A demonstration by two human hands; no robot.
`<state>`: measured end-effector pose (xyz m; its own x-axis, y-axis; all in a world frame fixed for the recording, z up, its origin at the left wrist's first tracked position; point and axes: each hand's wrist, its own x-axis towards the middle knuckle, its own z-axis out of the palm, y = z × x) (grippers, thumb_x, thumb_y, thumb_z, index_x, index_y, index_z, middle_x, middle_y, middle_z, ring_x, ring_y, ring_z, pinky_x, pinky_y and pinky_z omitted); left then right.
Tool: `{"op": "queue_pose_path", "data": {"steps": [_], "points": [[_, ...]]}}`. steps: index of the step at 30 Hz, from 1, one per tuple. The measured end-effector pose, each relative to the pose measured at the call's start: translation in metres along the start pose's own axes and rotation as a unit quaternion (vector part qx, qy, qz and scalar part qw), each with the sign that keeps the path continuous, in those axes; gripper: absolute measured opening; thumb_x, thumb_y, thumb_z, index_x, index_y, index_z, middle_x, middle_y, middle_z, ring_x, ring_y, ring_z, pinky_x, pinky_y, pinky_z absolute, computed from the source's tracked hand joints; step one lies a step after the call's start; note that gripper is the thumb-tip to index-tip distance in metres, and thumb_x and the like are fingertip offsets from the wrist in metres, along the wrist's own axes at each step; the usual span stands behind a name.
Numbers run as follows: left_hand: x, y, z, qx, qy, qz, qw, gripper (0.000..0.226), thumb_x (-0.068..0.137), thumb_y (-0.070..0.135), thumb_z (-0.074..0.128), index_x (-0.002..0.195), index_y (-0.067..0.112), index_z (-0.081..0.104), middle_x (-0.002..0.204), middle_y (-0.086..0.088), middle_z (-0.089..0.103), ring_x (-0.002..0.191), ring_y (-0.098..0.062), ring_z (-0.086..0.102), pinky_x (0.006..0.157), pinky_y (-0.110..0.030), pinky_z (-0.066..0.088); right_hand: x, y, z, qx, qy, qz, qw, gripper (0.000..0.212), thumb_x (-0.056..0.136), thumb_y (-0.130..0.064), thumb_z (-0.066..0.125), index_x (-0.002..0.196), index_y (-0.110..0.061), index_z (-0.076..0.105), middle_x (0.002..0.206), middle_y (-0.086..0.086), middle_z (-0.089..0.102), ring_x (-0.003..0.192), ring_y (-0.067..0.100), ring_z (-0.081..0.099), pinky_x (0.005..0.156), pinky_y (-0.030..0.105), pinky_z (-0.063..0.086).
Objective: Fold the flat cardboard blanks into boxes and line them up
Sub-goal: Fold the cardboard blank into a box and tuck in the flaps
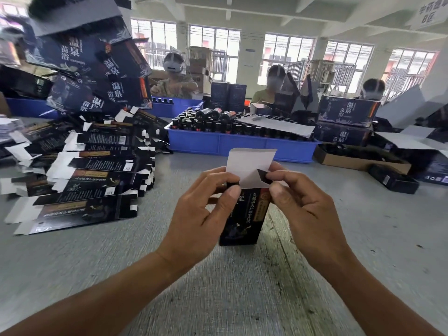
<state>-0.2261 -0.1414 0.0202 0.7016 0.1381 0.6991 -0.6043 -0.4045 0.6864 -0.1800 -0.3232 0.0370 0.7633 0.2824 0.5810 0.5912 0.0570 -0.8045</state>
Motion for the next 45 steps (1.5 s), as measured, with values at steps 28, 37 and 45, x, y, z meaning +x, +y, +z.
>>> {"op": "queue_pose_path", "data": {"steps": [28, 37, 45], "points": [[0.000, 0.004, -0.003, -0.038, 0.013, -0.010, 0.999, 0.043, 0.097, 0.039, 0.057, 0.138, 0.048, 0.051, 0.121, 0.019, 0.064, 0.108, -0.001, 0.067, 0.081, -0.010, 0.052, -0.001, -0.008, 0.002, 0.001, 0.032, 0.004, 0.999, 0.020, 0.094, -0.018, 0.064, 0.108, -0.029, 0.073, 0.116, -0.021, 0.072, 0.102, -0.001, 0.069, 0.080, 0.011, 0.053], [0.006, -0.003, -0.008, 0.118, -0.004, 0.044, 0.992, 0.036, 0.104, 0.036, 0.050, 0.138, 0.026, 0.059, 0.112, 0.007, 0.061, 0.097, -0.010, 0.066, 0.071, -0.020, 0.058, -0.003, 0.001, 0.003, -0.059, 0.002, 0.004, 0.998, 0.032, 0.095, -0.023, 0.065, 0.117, -0.046, 0.065, 0.121, -0.024, 0.067, 0.112, -0.007, 0.062, 0.076, 0.007, 0.052], [0.007, -0.005, -0.011, 0.177, -0.022, 0.069, 0.982, 0.043, 0.102, 0.045, 0.045, 0.138, 0.025, 0.059, 0.116, 0.008, 0.058, 0.094, -0.011, 0.066, 0.068, -0.033, 0.060, -0.004, 0.003, 0.005, -0.100, -0.002, -0.014, 0.995, 0.045, 0.096, -0.024, 0.064, 0.123, -0.058, 0.053, 0.114, -0.045, 0.058, 0.112, -0.018, 0.056, 0.073, 0.002, 0.048]]}}
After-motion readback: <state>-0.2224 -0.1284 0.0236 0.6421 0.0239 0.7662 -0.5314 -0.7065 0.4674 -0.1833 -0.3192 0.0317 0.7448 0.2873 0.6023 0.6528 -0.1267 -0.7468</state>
